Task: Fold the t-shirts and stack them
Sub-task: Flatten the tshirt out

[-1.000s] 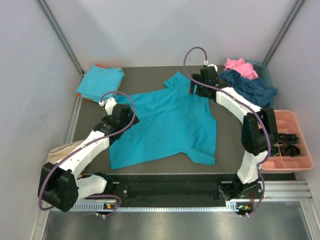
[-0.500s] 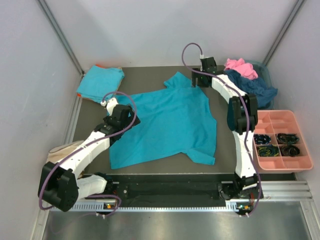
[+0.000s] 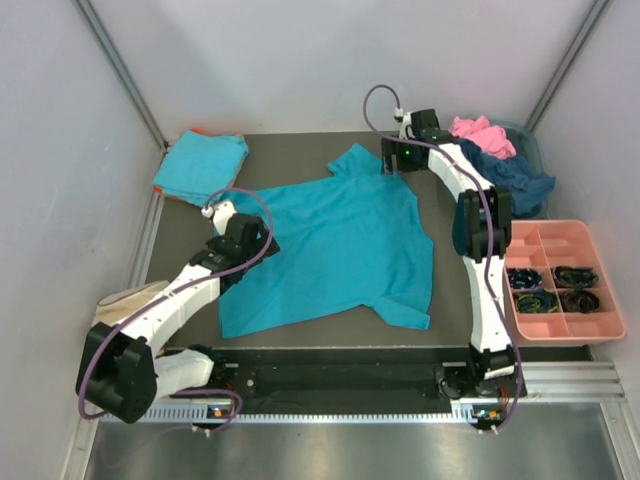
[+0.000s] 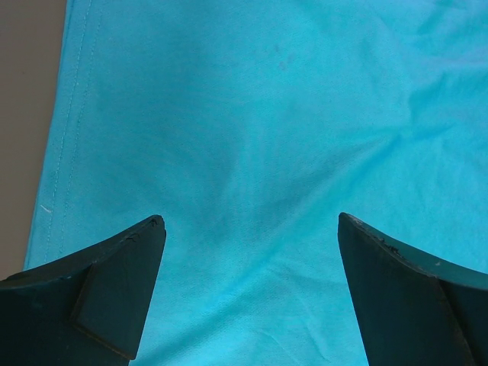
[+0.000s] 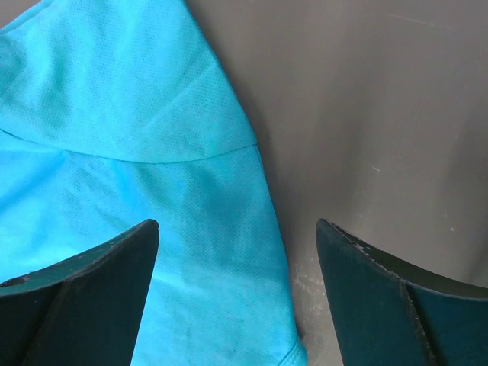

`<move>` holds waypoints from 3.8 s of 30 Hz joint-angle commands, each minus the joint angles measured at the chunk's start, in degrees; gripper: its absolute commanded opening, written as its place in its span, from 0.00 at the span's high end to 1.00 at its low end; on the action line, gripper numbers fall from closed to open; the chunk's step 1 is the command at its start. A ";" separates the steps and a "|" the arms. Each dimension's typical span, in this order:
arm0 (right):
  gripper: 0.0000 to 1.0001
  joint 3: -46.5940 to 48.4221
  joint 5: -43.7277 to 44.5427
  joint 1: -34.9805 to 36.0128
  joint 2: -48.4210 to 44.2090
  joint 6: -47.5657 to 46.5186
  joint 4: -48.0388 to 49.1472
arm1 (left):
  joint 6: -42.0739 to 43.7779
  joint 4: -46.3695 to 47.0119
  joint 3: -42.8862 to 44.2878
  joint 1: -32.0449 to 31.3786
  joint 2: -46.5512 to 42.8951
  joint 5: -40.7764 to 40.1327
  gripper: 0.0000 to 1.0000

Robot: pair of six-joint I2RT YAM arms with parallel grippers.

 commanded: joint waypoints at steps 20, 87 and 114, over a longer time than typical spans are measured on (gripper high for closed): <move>0.35 8.81 -6.88 -0.96 5.00 -4.09 -8.64 | -2.12 0.70 -2.05 -0.20 -3.24 -1.60 0.01; 0.07 -12.00 -9.24 -4.39 -19.69 16.03 11.40 | 1.31 1.31 2.87 -0.12 -1.22 -10.30 0.01; 0.04 -72.74 19.32 11.34 -72.33 30.88 1.40 | 9.40 5.35 9.73 1.47 1.15 -14.27 0.01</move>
